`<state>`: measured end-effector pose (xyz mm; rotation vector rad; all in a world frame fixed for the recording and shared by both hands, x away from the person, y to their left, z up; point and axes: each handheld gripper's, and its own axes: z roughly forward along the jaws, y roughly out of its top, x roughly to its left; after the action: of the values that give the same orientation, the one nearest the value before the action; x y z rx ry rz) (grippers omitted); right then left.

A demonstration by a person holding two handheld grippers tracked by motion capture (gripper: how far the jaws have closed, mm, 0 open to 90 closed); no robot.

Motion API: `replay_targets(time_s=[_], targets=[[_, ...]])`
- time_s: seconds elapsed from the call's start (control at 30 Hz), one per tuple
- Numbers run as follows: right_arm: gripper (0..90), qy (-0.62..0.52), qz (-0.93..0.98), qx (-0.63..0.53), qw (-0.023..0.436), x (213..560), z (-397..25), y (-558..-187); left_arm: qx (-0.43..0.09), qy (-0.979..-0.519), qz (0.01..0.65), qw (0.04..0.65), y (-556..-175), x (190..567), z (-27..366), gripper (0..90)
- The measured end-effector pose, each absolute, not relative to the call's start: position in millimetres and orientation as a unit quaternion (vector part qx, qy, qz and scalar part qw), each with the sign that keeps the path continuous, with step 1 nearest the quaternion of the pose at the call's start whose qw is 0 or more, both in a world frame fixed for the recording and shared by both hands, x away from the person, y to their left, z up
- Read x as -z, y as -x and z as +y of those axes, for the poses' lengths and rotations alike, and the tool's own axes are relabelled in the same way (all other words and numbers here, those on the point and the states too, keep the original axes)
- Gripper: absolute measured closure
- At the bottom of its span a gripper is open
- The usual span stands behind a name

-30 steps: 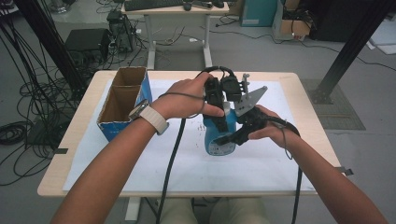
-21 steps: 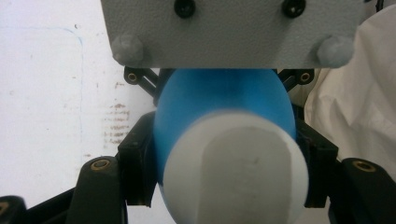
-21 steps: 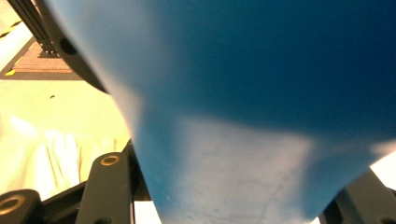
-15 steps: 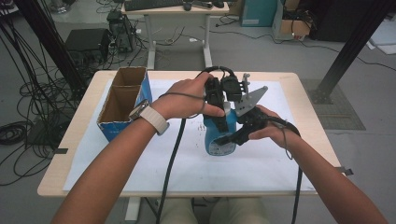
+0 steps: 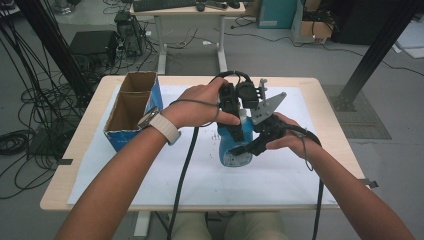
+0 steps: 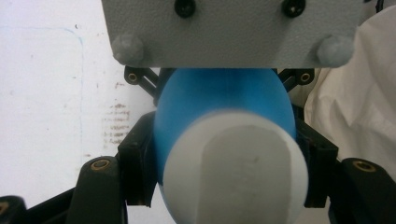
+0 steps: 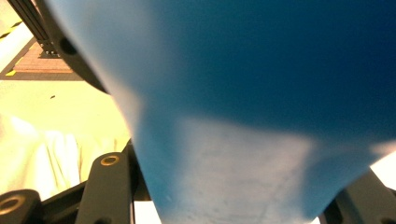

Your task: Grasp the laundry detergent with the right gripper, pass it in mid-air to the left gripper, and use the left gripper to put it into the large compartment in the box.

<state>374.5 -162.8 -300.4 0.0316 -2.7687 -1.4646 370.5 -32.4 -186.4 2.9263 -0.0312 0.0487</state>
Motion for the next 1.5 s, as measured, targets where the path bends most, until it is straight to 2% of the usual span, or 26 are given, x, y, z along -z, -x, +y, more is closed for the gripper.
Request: replay_targets(time_s=[1.5], targets=[[43.0, -0.007, -0.883, 0.47, 0.007, 300.0, -163.4, -374.2, -0.019, -0.994, -0.004, 0.11, -369.4, 185.7, -32.3, 37.3]])
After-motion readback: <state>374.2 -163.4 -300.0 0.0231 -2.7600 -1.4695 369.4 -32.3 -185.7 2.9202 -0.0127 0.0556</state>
